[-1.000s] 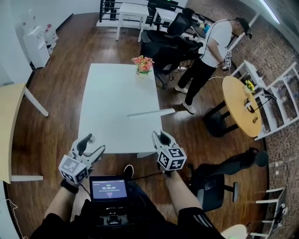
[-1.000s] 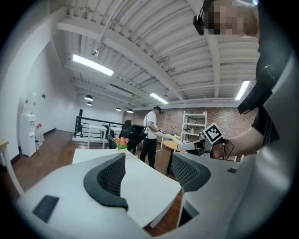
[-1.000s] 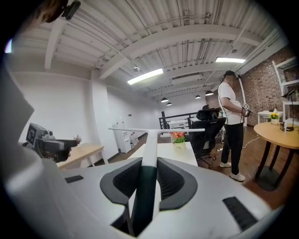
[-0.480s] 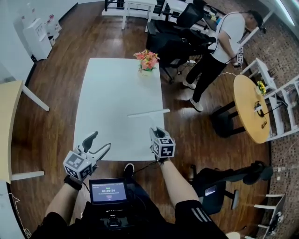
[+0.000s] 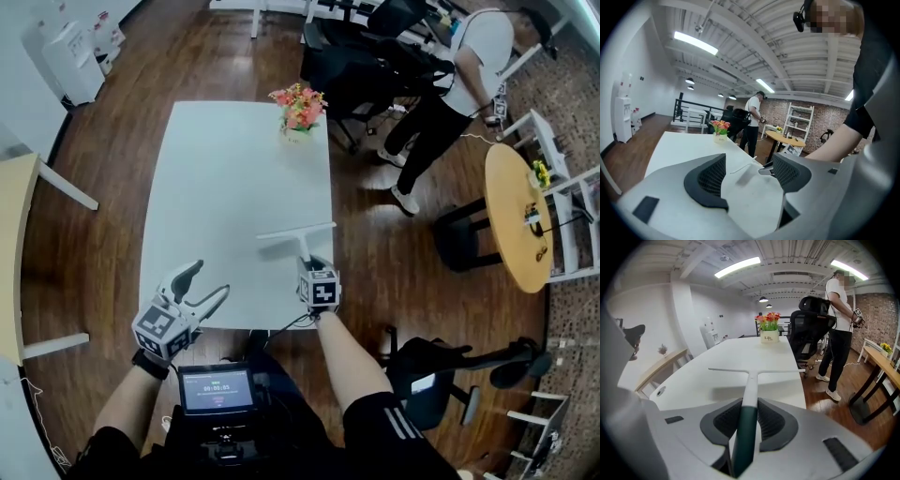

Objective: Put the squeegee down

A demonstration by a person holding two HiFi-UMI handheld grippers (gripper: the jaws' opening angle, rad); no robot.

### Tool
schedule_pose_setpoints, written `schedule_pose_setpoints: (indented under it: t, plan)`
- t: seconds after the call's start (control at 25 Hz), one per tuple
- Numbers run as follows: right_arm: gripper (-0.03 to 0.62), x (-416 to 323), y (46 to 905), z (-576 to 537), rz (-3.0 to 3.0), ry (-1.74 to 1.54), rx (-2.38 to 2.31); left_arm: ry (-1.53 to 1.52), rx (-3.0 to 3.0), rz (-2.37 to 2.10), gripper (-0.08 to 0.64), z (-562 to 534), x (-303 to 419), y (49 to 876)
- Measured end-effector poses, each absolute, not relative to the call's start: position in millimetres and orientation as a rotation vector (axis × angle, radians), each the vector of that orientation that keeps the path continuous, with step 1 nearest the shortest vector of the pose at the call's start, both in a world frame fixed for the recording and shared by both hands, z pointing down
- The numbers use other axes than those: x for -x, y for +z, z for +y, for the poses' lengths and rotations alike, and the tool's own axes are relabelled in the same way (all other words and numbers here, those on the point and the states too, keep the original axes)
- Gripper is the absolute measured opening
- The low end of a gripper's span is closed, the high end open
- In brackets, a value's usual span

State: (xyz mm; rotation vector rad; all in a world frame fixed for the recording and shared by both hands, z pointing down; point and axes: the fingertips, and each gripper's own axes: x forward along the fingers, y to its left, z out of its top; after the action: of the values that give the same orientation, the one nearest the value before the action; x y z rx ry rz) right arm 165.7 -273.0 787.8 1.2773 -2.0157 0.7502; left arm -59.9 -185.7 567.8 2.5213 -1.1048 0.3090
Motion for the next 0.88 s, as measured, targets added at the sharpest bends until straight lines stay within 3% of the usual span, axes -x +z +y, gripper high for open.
schedule_pose_setpoints:
  t: [0.52,0.88]
  plan:
    - [0.117,-153,809,-280,-1.960,0.710,-1.214,0.299,-2.476,-1.128,0.321,-199,53,574]
    - [0.155,-155,810,-277,-1.973,0.713,-1.216,0.300,-2.485,-1.120,0.321,-196,54,570]
